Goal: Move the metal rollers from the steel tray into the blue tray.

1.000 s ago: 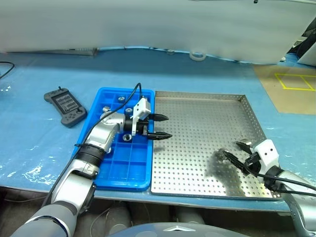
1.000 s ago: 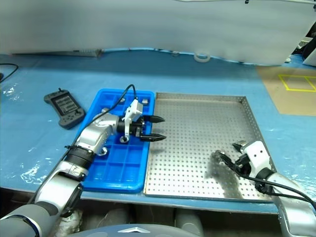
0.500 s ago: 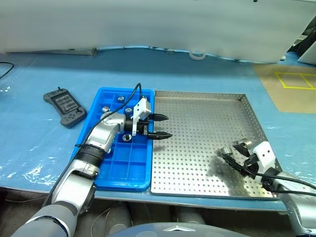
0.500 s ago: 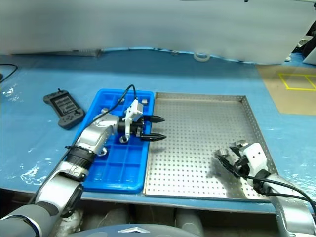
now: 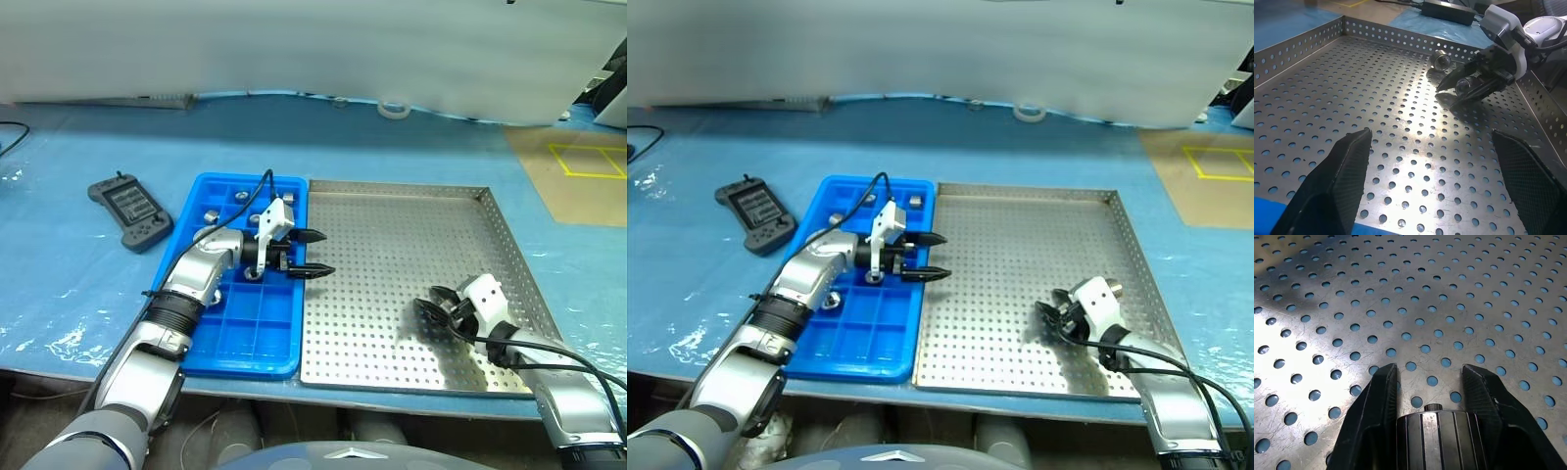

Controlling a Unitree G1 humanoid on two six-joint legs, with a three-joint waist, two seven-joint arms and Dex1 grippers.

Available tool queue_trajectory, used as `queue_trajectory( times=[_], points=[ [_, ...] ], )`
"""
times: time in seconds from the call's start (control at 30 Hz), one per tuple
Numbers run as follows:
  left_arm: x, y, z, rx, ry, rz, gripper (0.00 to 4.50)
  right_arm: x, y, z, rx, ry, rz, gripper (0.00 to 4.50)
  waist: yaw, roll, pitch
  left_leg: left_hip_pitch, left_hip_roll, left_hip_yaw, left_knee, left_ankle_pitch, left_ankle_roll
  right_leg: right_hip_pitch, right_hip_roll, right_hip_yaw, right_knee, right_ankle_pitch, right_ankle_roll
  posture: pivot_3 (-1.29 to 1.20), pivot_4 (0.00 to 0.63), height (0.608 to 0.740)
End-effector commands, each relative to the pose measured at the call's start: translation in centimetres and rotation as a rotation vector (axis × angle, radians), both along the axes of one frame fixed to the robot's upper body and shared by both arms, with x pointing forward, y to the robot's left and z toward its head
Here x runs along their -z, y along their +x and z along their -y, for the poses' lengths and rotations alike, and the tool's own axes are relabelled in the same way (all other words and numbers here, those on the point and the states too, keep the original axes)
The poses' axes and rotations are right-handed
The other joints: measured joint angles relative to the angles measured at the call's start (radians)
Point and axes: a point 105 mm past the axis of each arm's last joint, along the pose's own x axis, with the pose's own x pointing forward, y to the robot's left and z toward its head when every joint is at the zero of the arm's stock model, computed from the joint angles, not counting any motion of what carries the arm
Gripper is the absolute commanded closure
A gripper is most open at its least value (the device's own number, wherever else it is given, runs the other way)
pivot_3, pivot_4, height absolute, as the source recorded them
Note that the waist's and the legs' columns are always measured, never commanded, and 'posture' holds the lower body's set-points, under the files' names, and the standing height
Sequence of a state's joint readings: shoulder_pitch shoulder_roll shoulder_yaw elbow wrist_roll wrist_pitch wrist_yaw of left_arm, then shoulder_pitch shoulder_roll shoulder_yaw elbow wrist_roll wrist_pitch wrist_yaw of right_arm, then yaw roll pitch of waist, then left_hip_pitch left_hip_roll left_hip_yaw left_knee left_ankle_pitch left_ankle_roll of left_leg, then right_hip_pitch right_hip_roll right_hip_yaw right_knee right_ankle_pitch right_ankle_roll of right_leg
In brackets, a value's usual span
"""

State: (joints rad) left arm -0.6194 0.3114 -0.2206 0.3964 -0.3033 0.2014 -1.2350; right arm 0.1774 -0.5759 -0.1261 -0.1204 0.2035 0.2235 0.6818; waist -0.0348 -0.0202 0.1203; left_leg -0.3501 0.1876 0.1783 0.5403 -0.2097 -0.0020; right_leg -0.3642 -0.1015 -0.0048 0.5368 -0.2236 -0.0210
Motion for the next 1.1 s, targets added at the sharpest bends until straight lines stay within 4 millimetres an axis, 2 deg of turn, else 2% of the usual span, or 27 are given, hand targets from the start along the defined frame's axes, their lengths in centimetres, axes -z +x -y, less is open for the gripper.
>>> queue_trajectory(
  times=[0.03, 0.2, 0.33, 0.43, 0.57, 0.63, 0.8, 0.97, 1.03, 1.1],
  points=[
    [-1.2, 0.0, -0.1, -0.002, -0.023, 0.043, 0.42, -0.1, -0.1, 1.0, 0.018, -0.032, 0.006, 2.80, 0.000, 0.000, 0.000, 0.000, 0.000, 0.000, 0.000, 0.000, 0.000, 0.000, 0.000, 0.000, 0.000, 0.000, 0.000, -0.26, 0.150, 0.740],
    [-1.2, -0.1, -0.1, -0.006, -0.022, 0.043, 0.42, -0.2, -0.6, 0.8, -0.003, -0.017, 0.004, 2.80, 0.001, 0.000, 0.000, 0.001, 0.000, 0.000, 0.000, 0.000, 0.000, 0.000, 0.000, 0.000, 0.000, 0.000, 0.000, -0.26, 0.150, 0.740],
    [-1.6, 0.0, -0.1, -0.008, -0.028, 0.050, 0.42, -2.3, 0.8, 0.2, 0.012, 0.012, 0.082, 2.80, -0.001, 0.000, 0.000, 0.000, 0.000, 0.000, 0.000, 0.000, 0.000, 0.000, 0.000, 0.000, 0.000, 0.000, 0.000, -0.26, 0.150, 0.740],
    [-2.6, -0.1, -0.6, -0.005, -0.053, 0.038, 0.42, -6.0, 1.6, -2.5, -0.080, 0.120, 0.154, 2.80, -0.004, 0.003, 0.002, 0.001, 0.000, 0.000, 0.000, 0.001, -0.001, 0.000, 0.000, 0.001, 0.001, 0.000, 0.000, -0.26, 0.150, 0.740],
    [-3.4, -1.2, -1.7, 0.001, -0.074, 0.024, 0.42, -8.2, 2.6, -5.2, -0.189, 0.090, 0.181, 2.80, -0.001, 0.003, 0.002, 0.002, 0.001, 0.000, -0.002, 0.001, -0.002, -0.001, 0.001, 0.002, 0.002, 0.000, 0.000, -0.18, 0.150, 0.740],
    [-3.8, -1.5, -2.8, -0.033, -0.081, 0.017, 0.42, -9.0, 3.2, -7.5, -0.260, 0.095, 0.186, 2.80, 0.000, 0.002, 0.002, 0.002, 0.001, 0.000, -0.002, 0.001, -0.002, -0.002, 0.001, 0.002, 0.002, 0.000, 0.000, -0.12, 0.150, 0.740],
    [-3.2, -2.8, -7.9, -0.228, -0.018, 0.026, 0.42, -10.9, 6.1, -13.2, -0.462, 0.117, 0.184, 2.80, 0.012, 0.001, 0.003, 0.001, 0.002, -0.001, -0.006, 0.004, -0.007, -0.005, 0.004, 0.002, 0.003, 0.000, 0.000, 0.06, 0.150, 0.740],
    [-3.3, -4.2, -10.7, -0.388, -0.011, 0.032, 0.42, -12.1, 7.1, -16.4, -0.586, 0.170, 0.182, 2.80, 0.101, 0.000, 0.004, 0.000, 0.003, -0.001, -0.011, 0.007, -0.012, -0.004, 0.004, -0.005, 0.003, 0.000, 0.000, 0.22, 0.150, 0.740],
    [-3.2, -5.0, -11.5, -0.448, -0.010, 0.028, 0.42, -12.3, 6.7, -17.5, -0.663, 0.195, 0.159, 2.80, 0.131, -0.001, 0.005, -0.001, 0.002, -0.001, -0.011, 0.007, -0.012, -0.003, 0.003, -0.007, 0.003, 0.000, -0.001, 0.28, 0.150, 0.740],
    [-2.9, -6.2, -11.9, -0.494, -0.008, 0.019, 0.42, -11.6, 6.3, -18.0, -0.722, 0.179, 0.125, 2.80, 0.155, -0.001, 0.006, -0.002, 0.000, -0.002, -0.011, 0.007, -0.012, -0.003, 0.002, -0.008, 0.003, -0.001, -0.002, 0.34, 0.150, 0.740]
  ],
)
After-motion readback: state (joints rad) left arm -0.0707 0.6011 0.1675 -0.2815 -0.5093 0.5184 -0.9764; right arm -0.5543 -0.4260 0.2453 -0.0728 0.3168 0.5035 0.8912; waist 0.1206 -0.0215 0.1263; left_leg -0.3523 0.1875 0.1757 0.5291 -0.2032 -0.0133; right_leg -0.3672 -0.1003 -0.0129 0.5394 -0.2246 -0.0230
